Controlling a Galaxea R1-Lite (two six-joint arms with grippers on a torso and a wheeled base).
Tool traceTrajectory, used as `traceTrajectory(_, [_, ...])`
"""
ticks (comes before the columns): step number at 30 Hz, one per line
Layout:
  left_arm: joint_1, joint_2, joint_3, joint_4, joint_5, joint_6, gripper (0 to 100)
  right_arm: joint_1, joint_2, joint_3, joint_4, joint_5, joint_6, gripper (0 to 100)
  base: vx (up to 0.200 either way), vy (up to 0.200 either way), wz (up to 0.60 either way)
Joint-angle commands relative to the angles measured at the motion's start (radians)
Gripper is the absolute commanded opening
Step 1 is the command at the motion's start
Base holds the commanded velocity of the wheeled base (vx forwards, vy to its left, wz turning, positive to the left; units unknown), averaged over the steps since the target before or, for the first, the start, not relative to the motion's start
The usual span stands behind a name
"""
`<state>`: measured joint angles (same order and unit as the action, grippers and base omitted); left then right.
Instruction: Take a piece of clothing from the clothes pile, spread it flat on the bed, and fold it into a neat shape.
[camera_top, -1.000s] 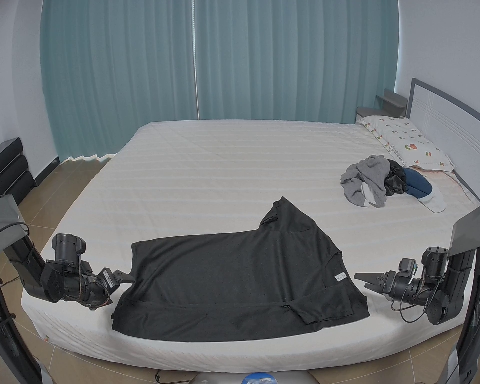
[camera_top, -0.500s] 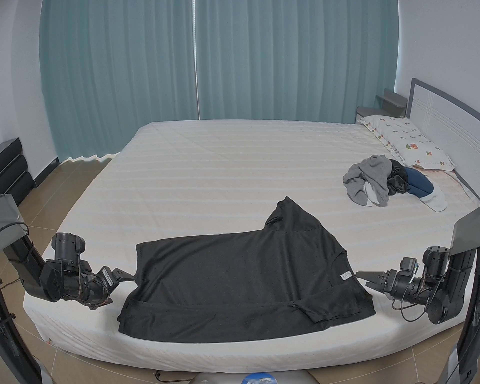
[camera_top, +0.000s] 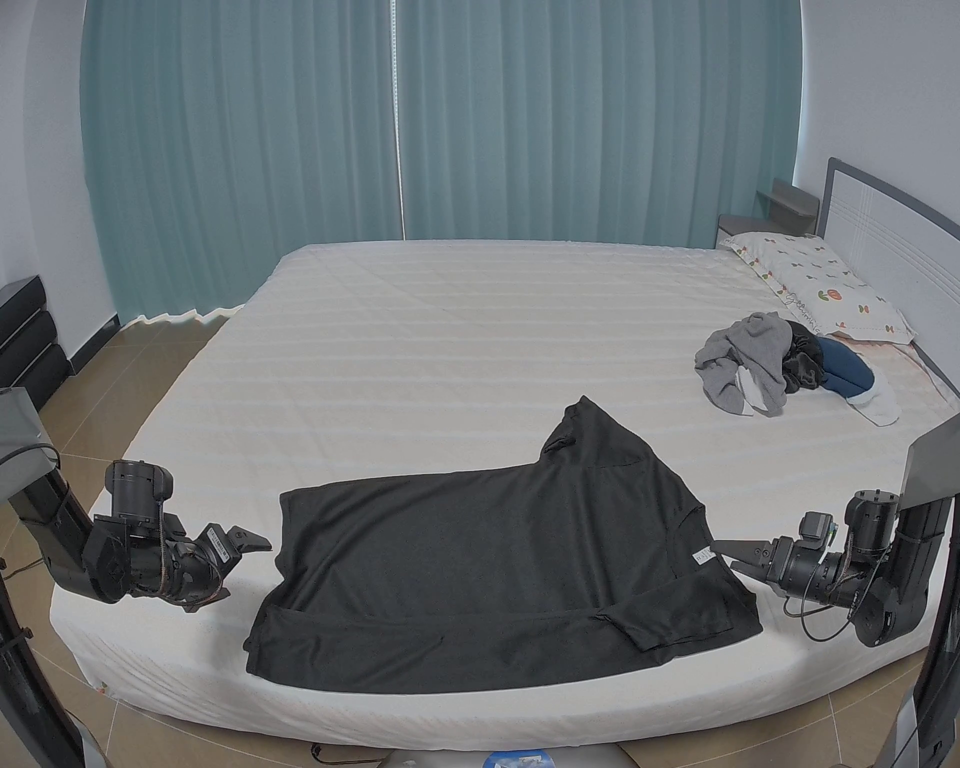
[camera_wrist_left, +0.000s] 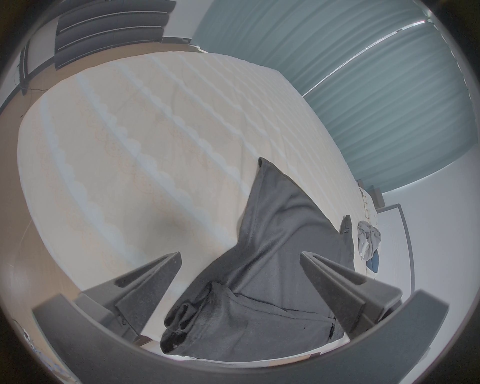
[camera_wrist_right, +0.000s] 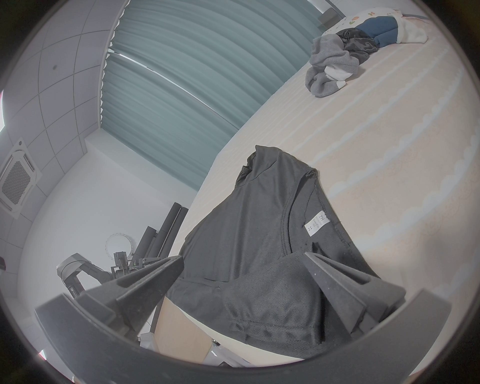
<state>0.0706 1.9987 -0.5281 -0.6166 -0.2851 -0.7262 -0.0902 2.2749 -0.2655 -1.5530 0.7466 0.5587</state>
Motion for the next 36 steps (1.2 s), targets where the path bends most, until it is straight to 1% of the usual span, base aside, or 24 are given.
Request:
traceTrajectory(1, [-0.02,0.0,-0.006,-0.002,0.001,-0.021,100,0.0,-0.002,0.002,-0.013,0.0,0.0,100,0.0,0.0,0.0])
traceTrajectory(3, [-0.032,-0.003,-0.007,-0.002,0.009,-0.036,100,0.0,-0.002,0.002,-0.013,0.0,0.0,100,0.0,0.0,0.0])
traceTrajectory(10, [-0.04,0.0,-0.013,-0.003,0.007,-0.039,100,0.001,-0.003,0.0,-0.013,0.0,0.0,100,0.0,0.0,0.0])
traceTrajectory(16, [-0.049,-0.001,-0.044,-0.003,0.011,-0.038,100,0.0,-0.003,-0.001,-0.013,0.0,0.0,100,0.0,-0.2,0.0])
traceTrajectory(22, [-0.04,0.018,-0.096,0.0,0.015,-0.038,100,0.0,-0.002,-0.003,-0.013,-0.001,0.0,100,0.0,0.0,0.0])
traceTrajectory(24, [-0.038,0.045,-0.153,0.005,0.015,-0.038,100,0.001,0.0,-0.003,-0.013,0.0,0.0,100,0.0,0.0,0.0])
traceTrajectory(26, [-0.038,0.063,-0.179,0.003,0.015,-0.038,100,0.001,0.0,-0.001,-0.013,0.0,0.0,100,0.0,0.0,0.0])
traceTrajectory(31, [-0.02,0.169,-0.339,0.005,0.014,-0.032,100,0.0,0.0,-0.001,-0.013,0.0,0.0,100,0.0,0.0,0.0])
traceTrajectory(35, [-0.012,0.247,-0.44,0.008,0.012,0.007,100,0.001,0.005,-0.004,-0.013,0.0,0.0,100,0.0,0.0,0.0])
traceTrajectory(36, [-0.008,0.279,-0.475,0.008,0.012,0.037,100,0.003,0.005,-0.004,-0.013,-0.001,0.0,100,0.0,0.0,0.0])
